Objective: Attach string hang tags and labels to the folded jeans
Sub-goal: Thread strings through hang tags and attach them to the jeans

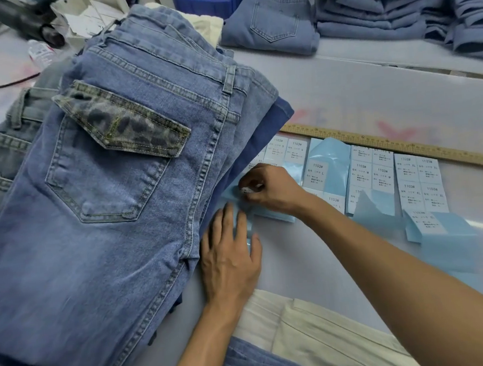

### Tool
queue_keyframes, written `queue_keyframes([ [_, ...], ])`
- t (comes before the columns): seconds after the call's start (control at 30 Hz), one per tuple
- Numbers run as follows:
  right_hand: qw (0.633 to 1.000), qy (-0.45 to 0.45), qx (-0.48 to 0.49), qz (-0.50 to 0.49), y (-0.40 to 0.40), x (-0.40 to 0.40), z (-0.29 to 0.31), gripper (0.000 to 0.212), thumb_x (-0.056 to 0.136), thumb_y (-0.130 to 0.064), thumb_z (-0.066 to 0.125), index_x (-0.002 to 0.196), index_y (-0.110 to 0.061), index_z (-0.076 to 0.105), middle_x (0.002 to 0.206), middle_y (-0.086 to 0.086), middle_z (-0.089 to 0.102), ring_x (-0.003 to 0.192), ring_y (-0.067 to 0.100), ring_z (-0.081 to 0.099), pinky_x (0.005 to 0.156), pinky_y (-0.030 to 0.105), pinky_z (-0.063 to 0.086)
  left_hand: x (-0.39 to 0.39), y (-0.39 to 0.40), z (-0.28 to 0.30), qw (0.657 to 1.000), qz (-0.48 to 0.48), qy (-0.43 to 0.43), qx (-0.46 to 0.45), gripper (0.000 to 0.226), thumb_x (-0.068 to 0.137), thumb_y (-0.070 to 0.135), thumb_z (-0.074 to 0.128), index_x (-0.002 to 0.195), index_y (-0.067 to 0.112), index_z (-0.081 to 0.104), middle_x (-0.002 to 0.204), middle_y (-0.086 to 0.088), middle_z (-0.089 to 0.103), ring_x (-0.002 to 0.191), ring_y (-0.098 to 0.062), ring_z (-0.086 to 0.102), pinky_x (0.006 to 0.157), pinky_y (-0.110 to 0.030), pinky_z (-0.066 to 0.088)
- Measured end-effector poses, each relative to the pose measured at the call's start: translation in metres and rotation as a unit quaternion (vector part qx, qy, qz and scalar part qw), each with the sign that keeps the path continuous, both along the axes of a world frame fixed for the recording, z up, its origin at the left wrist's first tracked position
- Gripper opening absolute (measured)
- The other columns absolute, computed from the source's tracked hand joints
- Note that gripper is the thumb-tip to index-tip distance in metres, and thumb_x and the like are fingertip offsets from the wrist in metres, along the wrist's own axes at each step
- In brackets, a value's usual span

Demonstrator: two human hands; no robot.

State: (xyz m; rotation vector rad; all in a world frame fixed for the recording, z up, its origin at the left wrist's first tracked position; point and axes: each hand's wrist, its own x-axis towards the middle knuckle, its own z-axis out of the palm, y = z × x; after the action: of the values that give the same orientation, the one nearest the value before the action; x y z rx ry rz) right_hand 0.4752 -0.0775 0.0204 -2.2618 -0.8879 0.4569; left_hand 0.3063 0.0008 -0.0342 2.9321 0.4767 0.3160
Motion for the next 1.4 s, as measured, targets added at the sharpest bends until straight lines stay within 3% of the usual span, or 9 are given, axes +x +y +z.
queue_keyframes([
  [0.33, 0.962, -0.208, -0.102, 0.143, -0.002, -0.003, -0.004, 0.03, 0.095, -0.032, 0.063, 0.117, -0.012, 0.067, 0.119, 0.012, 0.061, 0.101, 0.032, 0.053, 0.085, 0.036, 0.042, 0.003, -0.001, 0.0, 1.0, 0.021, -0.013, -0.012, 0.047, 0.093, 0.037, 0.053, 0.133, 0.015, 0.061, 0.149, -0.012, 0.052, 0.136, -0.029, 0.048, 0.106, -0.048, 0.039],
  [0.7, 0.984, -0.111, -0.09, 0.109, 0.008, 0.012, 0.005, 0.007, 0.083, -0.011, 0.066, 0.08, -0.006, 0.07, 0.087, 0.014, 0.068, 0.08, 0.034, 0.061, 0.073, 0.041, 0.051, 0.004, 0.0, -0.003, 1.0, 0.016, -0.021, -0.008, 0.05, 0.092, 0.04, 0.051, 0.136, 0.017, 0.056, 0.15, -0.008, 0.051, 0.136, -0.026, 0.046, 0.104, -0.041, 0.033],
  [0.8, 0.998, 0.008, -0.004, -0.061, 0.009, 0.01, 0.006, 0.007, 0.082, -0.006, 0.063, 0.078, -0.007, 0.069, 0.078, 0.005, 0.069, 0.076, 0.026, 0.064, 0.067, 0.02, 0.05, 0.005, 0.001, -0.004, 1.0, 0.018, -0.019, -0.009, 0.052, 0.093, 0.041, 0.051, 0.139, 0.018, 0.053, 0.149, -0.007, 0.051, 0.135, -0.026, 0.047, 0.103, -0.04, 0.033],
  [0.83, 0.977, 0.08, 0.083, -0.178, 0.004, 0.009, 0.009, 0.008, 0.085, -0.007, 0.063, 0.08, -0.01, 0.069, 0.077, 0.0, 0.068, 0.076, 0.021, 0.064, 0.067, 0.015, 0.049, 0.005, 0.002, -0.004, 1.0, 0.015, -0.016, -0.011, 0.052, 0.093, 0.042, 0.05, 0.14, 0.02, 0.051, 0.149, -0.006, 0.051, 0.135, -0.025, 0.046, 0.103, -0.04, 0.034],
  [0.9, 0.829, 0.235, 0.311, -0.401, -0.014, -0.001, 0.022, 0.011, 0.089, -0.007, 0.063, 0.082, -0.015, 0.068, 0.077, -0.005, 0.064, 0.077, 0.015, 0.06, 0.071, 0.024, 0.055, 0.005, 0.003, -0.004, 1.0, 0.003, -0.012, -0.014, 0.052, 0.094, 0.043, 0.047, 0.142, 0.022, 0.049, 0.149, -0.005, 0.049, 0.135, -0.024, 0.046, 0.102, -0.037, 0.032],
  [1.0, 0.648, 0.257, 0.474, -0.538, -0.052, -0.041, 0.045, 0.015, 0.092, -0.011, 0.067, 0.081, -0.021, 0.068, 0.076, -0.006, 0.064, 0.081, 0.014, 0.06, 0.074, 0.026, 0.055, 0.005, 0.003, -0.001, 0.999, 0.012, -0.004, -0.045, 0.053, 0.097, 0.046, 0.041, 0.142, 0.02, 0.052, 0.151, -0.008, 0.048, 0.136, -0.025, 0.044, 0.106, -0.039, 0.037],
  [1.2, 0.746, -0.019, 0.373, -0.552, -0.12, -0.179, 0.085, 0.016, 0.096, -0.019, 0.068, 0.093, -0.034, 0.07, 0.093, -0.008, 0.071, 0.088, 0.012, 0.068, 0.075, 0.023, 0.056, -0.019, -0.022, 0.047, 0.971, -0.102, -0.205, -0.063, 0.033, 0.097, 0.016, 0.054, 0.123, 0.008, 0.072, 0.134, -0.018, 0.065, 0.121, -0.034, 0.064, 0.101, -0.052, 0.049],
  [1.3, 0.804, -0.282, 0.266, -0.451, -0.161, -0.218, 0.096, 0.013, 0.092, -0.01, 0.071, 0.098, -0.02, 0.075, 0.093, 0.002, 0.062, 0.083, 0.018, 0.062, 0.078, 0.023, 0.049, -0.05, -0.079, 0.107, 0.885, -0.05, -0.204, -0.415, 0.017, 0.096, 0.035, 0.055, 0.107, 0.039, 0.066, 0.098, 0.01, 0.073, 0.089, -0.012, 0.068, 0.08, -0.019, 0.051],
  [1.4, 0.83, -0.395, 0.156, -0.361, -0.199, -0.251, 0.093, 0.02, 0.087, -0.001, 0.077, 0.107, -0.005, 0.077, 0.094, 0.006, 0.055, 0.08, 0.02, 0.057, 0.074, 0.025, 0.046, -0.073, -0.133, 0.155, 0.75, -0.027, -0.048, -0.659, 0.023, 0.087, 0.058, 0.061, 0.087, 0.035, 0.067, 0.075, 0.0, 0.071, 0.066, -0.005, 0.062, 0.058, -0.012, 0.043],
])
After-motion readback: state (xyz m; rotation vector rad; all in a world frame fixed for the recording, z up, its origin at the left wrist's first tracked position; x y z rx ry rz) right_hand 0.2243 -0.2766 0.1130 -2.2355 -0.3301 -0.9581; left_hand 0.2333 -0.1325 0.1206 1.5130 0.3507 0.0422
